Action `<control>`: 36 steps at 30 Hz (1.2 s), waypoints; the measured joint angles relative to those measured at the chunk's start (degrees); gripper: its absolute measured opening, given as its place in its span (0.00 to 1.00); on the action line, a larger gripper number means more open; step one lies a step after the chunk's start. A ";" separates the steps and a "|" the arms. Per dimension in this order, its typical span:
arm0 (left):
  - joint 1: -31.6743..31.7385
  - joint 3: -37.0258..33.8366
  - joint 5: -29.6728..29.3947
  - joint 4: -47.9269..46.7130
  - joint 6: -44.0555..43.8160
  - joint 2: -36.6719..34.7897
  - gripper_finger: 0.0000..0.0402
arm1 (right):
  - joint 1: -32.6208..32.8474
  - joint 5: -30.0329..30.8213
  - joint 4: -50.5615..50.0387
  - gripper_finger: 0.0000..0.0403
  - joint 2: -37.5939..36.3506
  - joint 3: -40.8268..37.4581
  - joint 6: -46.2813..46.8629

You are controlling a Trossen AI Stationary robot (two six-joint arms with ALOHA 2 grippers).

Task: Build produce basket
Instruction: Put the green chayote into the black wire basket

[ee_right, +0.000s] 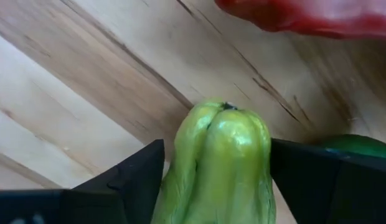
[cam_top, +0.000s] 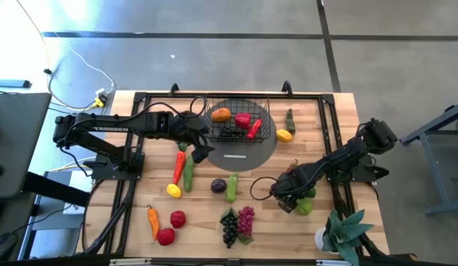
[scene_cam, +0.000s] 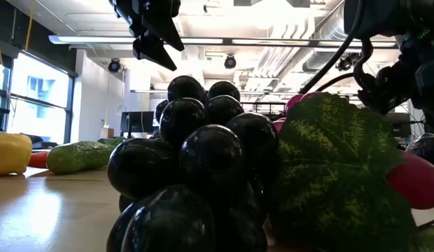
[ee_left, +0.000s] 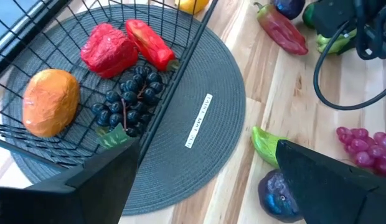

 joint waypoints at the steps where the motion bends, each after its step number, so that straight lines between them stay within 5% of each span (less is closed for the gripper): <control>1: 0.00 0.00 -0.46 0.00 0.01 0.00 0.91 | -0.06 -0.37 0.01 0.58 0.00 -0.05 0.08; 8: 0.00 0.00 -0.99 0.00 0.07 0.02 0.91 | -0.05 -2.63 2.46 0.40 0.00 0.09 1.95; 18: 0.11 0.00 -2.30 0.44 0.12 0.02 0.91 | -0.06 -5.86 16.16 0.42 -1.77 0.13 8.78; 36: 7.48 0.00 -2.26 0.39 3.77 0.02 0.91 | -4.59 10.68 37.38 0.41 -5.90 0.16 16.35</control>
